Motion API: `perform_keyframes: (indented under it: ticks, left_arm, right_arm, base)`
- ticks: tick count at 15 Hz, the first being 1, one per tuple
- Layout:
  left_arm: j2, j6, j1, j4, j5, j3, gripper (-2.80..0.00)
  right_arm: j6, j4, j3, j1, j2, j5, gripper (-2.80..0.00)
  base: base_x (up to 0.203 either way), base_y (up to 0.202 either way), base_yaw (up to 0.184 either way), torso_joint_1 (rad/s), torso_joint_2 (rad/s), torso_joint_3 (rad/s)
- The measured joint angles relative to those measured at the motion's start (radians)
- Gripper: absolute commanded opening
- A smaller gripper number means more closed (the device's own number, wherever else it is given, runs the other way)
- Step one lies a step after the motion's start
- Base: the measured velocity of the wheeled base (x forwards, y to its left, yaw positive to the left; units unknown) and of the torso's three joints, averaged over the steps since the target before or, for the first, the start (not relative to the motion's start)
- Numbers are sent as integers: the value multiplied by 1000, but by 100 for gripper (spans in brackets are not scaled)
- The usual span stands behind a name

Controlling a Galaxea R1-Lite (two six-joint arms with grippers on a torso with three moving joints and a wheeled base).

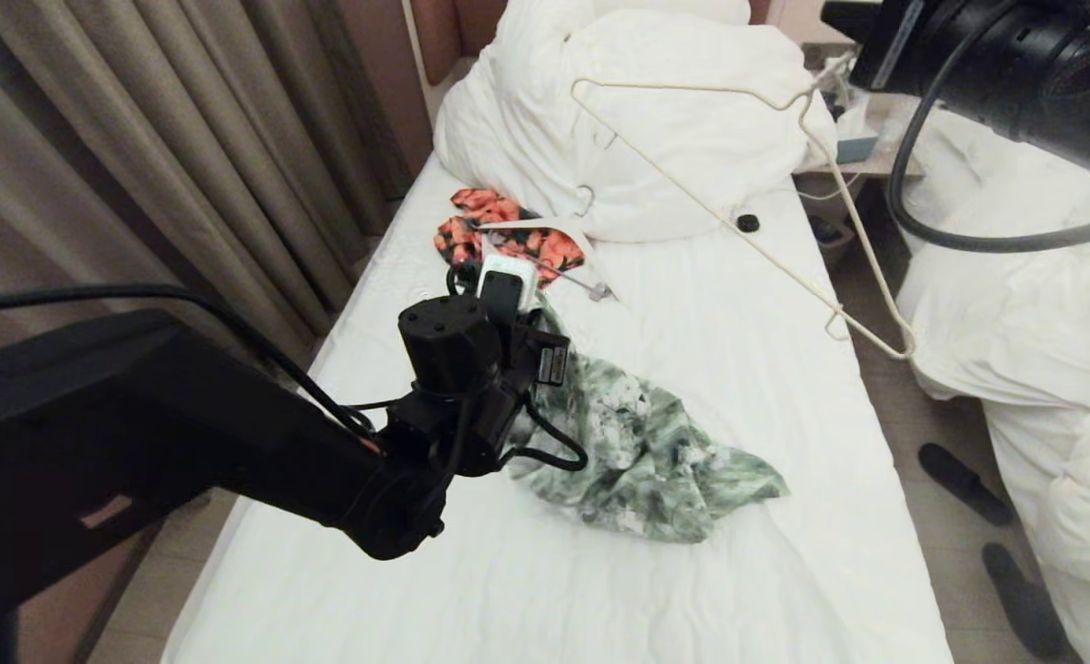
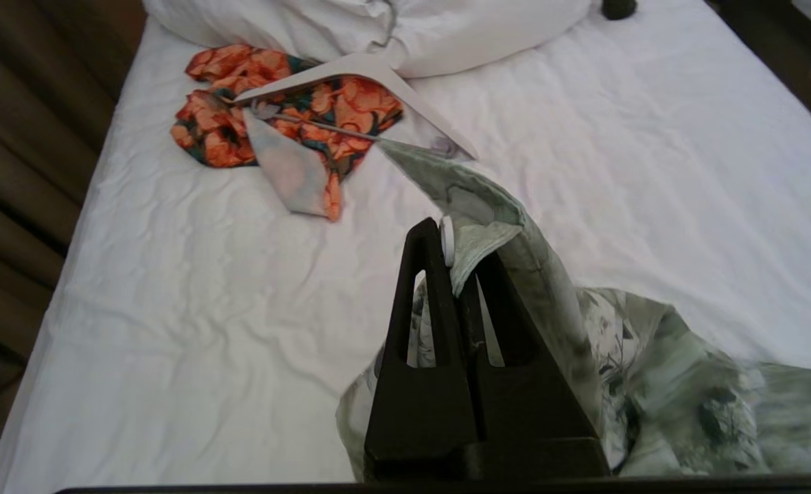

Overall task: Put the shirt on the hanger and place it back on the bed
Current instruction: Place the hanger on the bed

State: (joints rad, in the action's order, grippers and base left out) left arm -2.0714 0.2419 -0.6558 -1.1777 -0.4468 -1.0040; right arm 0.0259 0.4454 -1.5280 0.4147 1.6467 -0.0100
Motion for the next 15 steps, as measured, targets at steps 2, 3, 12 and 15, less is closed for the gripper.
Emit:
perform_keyframes:
  ticks: [2, 3, 12, 15]
  left_arm:
    - [-40, 1, 6, -68, 0, 42, -280]
    - [-64, 7, 7, -112, -1, 69, 0]
    - [-14, 61, 4, -206, -31, 420, -280]
    - [26, 54, 42, -328, -67, 586, -280]
  right_arm:
    - [-8, 2, 58, -12, -22, -2, -280]
    - [-9, 2, 75, -19, -30, -2, -280]
    - [72, -158, 189, -6, -83, -4, -280]
    - [161, -200, 262, -1, -90, 6, -280]
  base:
    - [0, 0, 0, 0, 0, 0]
    - [0, 0, 0, 0, 0, 0]
    - [0, 0, 0, 0, 0, 0]
    - [0, 0, 0, 0, 0, 0]
